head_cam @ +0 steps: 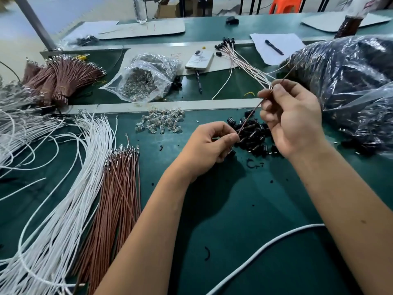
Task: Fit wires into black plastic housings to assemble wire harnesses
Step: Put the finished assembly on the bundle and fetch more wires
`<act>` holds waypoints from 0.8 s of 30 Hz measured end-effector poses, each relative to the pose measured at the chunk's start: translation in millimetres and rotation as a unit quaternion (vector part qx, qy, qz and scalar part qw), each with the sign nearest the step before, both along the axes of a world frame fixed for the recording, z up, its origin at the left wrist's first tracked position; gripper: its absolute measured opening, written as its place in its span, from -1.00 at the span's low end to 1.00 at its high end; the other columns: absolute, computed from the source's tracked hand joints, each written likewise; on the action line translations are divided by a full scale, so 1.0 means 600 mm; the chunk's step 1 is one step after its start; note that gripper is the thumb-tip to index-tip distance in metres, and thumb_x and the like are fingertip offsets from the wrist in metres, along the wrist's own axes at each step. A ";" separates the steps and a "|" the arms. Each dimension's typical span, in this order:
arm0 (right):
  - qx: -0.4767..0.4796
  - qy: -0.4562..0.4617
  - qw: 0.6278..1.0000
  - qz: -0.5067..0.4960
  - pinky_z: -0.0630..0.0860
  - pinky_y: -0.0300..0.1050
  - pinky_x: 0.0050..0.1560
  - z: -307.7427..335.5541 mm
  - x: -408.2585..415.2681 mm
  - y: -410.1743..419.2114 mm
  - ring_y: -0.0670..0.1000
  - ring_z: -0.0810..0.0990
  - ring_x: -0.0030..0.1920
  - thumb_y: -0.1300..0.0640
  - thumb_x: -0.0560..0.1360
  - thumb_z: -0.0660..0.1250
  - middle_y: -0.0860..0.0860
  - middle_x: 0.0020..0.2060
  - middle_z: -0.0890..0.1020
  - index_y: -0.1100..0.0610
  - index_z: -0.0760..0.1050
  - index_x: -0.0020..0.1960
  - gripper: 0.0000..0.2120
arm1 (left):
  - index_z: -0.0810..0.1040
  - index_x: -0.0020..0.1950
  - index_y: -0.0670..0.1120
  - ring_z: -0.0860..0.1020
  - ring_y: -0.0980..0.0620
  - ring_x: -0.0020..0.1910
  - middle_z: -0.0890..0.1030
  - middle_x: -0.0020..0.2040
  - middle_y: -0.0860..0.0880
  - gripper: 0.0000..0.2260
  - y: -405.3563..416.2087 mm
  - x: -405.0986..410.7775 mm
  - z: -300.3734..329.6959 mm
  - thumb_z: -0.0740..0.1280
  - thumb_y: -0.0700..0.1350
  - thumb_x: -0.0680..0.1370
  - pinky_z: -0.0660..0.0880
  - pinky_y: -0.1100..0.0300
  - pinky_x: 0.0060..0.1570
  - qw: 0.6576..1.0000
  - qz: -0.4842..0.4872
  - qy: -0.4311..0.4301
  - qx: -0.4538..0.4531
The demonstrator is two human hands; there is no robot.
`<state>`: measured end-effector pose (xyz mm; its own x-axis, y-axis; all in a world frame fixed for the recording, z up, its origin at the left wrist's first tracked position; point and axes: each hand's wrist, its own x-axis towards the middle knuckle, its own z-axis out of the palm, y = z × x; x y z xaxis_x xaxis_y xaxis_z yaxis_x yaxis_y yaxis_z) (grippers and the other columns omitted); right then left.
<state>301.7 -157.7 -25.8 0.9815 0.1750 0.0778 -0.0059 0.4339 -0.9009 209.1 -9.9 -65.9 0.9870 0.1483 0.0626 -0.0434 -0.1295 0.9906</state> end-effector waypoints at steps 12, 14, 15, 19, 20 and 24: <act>-0.482 -0.428 0.743 -0.180 0.52 -0.10 -0.03 -0.039 0.005 -0.024 0.13 0.62 -0.12 0.23 0.60 0.38 0.16 -0.10 0.69 0.25 0.70 0.08 -0.85 | 0.56 -0.08 -0.24 0.24 0.14 -0.45 0.45 -0.27 -0.07 -0.90 0.021 -0.013 0.010 0.28 -0.26 0.60 0.19 0.35 -0.45 0.966 -0.138 -0.029 -0.216; -0.466 -0.411 0.755 -0.210 0.45 -0.35 -0.04 -0.033 0.007 -0.033 0.04 0.58 -0.14 0.18 0.62 0.38 0.12 -0.12 0.69 0.23 0.70 0.05 -0.85 | 0.59 0.00 -0.23 0.30 0.14 -0.45 0.51 -0.28 -0.07 -0.94 0.023 -0.008 0.005 0.34 -0.26 0.59 0.23 0.34 -0.44 0.973 -0.071 -0.035 -0.216; -0.445 -0.385 0.778 -0.220 0.45 -0.39 -0.05 -0.031 0.009 -0.036 0.02 0.58 -0.16 0.15 0.62 0.39 0.09 -0.11 0.69 0.22 0.70 0.05 -0.84 | 0.60 0.02 -0.20 0.33 0.12 -0.45 0.56 -0.28 -0.08 -0.94 0.023 -0.005 0.001 0.40 -0.25 0.56 0.26 0.33 -0.43 0.979 -0.021 -0.030 -0.199; -0.143 -0.129 0.978 -0.084 0.68 -0.08 -0.20 -0.028 -0.006 -0.029 0.04 0.68 -0.24 0.18 0.68 0.32 0.07 -0.17 0.67 0.22 0.60 0.01 -0.86 | 0.62 -0.11 -0.15 0.44 0.07 -0.41 0.63 -0.30 -0.13 -0.88 0.020 0.003 -0.013 0.54 -0.27 0.45 0.41 0.28 -0.34 0.984 0.112 -0.034 -0.131; -0.076 -0.084 0.992 -0.046 0.67 -0.11 -0.18 -0.030 -0.015 -0.024 0.05 0.68 -0.24 0.22 0.69 0.29 0.10 -0.19 0.67 0.23 0.57 -0.01 -0.86 | 0.65 -0.11 -0.15 0.49 0.08 -0.38 0.67 -0.26 -0.15 -0.89 0.018 0.004 -0.015 0.54 -0.28 0.45 0.45 0.29 -0.30 0.984 0.121 -0.038 -0.126; -0.008 -0.044 0.999 0.006 0.65 -0.19 -0.10 -0.048 -0.033 -0.015 0.05 0.70 -0.21 0.36 0.64 0.30 0.16 -0.18 0.68 0.26 0.56 0.00 -0.91 | 0.70 0.00 -0.21 0.60 0.10 -0.22 0.73 -0.05 -0.20 -0.87 0.017 0.005 -0.016 0.50 -0.33 0.47 0.51 0.29 -0.16 0.983 0.131 -0.034 -0.121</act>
